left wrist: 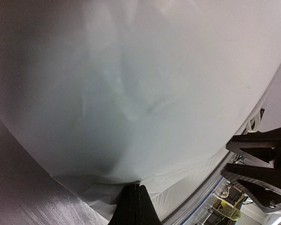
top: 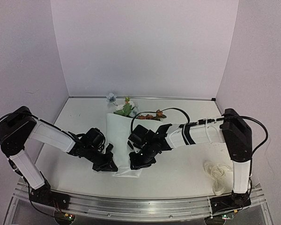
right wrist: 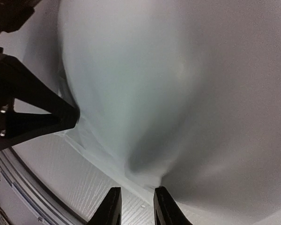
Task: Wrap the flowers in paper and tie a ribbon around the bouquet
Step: Press the fold line on the 2/3-folded wrapping paper.
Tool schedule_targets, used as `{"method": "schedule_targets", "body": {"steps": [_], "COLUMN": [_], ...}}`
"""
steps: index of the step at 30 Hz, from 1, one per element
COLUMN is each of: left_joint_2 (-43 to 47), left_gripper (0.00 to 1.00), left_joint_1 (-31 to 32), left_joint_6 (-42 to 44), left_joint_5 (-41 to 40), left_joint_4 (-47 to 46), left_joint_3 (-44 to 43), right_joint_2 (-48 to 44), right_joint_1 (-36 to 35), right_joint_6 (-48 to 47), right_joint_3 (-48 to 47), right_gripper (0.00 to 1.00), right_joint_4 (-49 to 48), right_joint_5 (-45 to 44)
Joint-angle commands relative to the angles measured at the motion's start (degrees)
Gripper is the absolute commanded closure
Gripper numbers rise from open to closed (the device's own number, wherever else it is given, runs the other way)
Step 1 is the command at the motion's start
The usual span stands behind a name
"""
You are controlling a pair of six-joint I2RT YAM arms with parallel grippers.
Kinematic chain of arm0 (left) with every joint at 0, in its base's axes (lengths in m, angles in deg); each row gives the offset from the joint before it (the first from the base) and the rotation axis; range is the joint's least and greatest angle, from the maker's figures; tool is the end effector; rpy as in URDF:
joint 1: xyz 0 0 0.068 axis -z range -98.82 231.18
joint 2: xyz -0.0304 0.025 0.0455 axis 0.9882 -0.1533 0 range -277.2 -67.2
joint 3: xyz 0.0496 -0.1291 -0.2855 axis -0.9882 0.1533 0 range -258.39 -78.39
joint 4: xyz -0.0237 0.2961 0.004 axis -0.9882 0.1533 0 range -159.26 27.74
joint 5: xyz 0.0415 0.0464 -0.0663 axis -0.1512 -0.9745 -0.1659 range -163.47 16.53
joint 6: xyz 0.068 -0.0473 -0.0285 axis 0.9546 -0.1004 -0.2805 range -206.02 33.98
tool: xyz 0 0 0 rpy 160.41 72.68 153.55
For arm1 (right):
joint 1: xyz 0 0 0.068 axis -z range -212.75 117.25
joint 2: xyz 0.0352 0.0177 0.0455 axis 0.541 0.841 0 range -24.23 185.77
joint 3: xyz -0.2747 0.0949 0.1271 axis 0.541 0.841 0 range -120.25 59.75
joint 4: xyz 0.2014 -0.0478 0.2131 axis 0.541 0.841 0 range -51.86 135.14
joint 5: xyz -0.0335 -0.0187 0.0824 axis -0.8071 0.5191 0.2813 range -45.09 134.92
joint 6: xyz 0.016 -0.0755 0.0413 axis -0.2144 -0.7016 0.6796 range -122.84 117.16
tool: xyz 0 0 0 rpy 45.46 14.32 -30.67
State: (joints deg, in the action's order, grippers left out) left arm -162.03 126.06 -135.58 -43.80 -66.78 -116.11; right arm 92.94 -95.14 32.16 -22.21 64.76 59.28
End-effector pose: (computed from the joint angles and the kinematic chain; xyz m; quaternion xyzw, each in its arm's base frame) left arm 0.2007 -0.2542 0.0952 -0.0290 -0.9348 0.3539 0.0092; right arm 0.2135 0.4497 0.1435 -0.2573 0.9278 0.2615 0.0683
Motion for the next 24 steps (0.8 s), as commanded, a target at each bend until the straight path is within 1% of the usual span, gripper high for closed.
{"method": "schedule_targets", "body": {"steps": [1,4,8,12,16,19,24], "left_joint_2": [1.1,1.7,3.7,6.7,8.4,6.9,1.9], "left_gripper": [1.0,1.0,0.99,0.95,0.91,0.9,0.9], "left_joint_1": [-0.1,-0.1,-0.3,-0.8,-2.2,-3.6,-5.5], "left_joint_6": [-0.5,-0.6,-0.1,0.2,-0.5,-0.5,-1.7], "left_joint_5": [-3.1,-3.1,-3.0,-2.0,0.1,1.1,1.5], "left_joint_4": [3.3,3.5,4.5,4.7,3.0,1.9,0.3], "left_joint_3": [1.7,1.8,1.4,0.4,0.4,0.0,-0.7], "right_joint_2": [1.3,2.4,5.1,7.2,8.0,7.6,6.9], "right_joint_1": [-0.2,-0.3,-0.4,-0.5,-0.6,-0.9,-1.0], "right_joint_6": [1.8,2.3,2.3,2.1,1.8,1.0,0.2], "right_joint_3": [-1.3,-1.8,-4.1,-4.7,-4.2,-3.6,-2.8], "right_gripper": [0.75,0.75,0.79,0.8,0.81,0.82,0.82], "right_joint_4": [-7.3,-7.1,-2.1,1.8,4.4,5.5,6.1], "right_joint_5": [-0.6,-2.4,-4.0,-5.2,-5.8,-6.4,-6.8]}}
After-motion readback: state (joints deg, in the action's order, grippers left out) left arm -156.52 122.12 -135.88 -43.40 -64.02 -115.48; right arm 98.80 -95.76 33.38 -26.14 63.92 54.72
